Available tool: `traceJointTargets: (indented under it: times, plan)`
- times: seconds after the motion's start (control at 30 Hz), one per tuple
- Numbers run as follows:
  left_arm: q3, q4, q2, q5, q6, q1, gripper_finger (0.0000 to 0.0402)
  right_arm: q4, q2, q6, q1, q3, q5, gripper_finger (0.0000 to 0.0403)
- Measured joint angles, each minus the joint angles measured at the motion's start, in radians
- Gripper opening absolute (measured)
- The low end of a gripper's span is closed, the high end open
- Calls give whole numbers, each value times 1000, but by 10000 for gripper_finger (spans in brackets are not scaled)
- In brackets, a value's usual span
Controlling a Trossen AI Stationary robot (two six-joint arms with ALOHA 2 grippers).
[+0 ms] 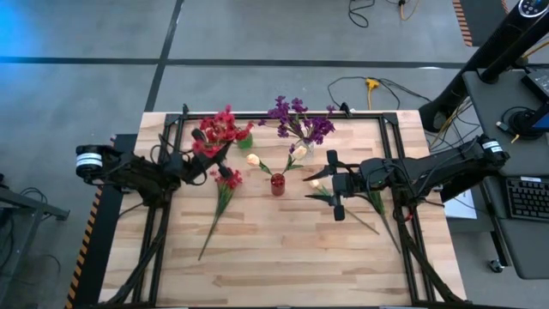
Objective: Sort flowers into vase by color
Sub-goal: Put the red flowers into the green vase
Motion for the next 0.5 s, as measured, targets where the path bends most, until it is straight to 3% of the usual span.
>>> traceJointTargets:
  times: [0.3, 0.5]
  plan:
    - [0, 0, 0, 16, -8, 55, 0, 3, 0, 0, 0, 0, 1, 196]
    - [0, 1, 5, 81, -46, 108, 0, 3, 0, 0, -2, 0, 8, 196]
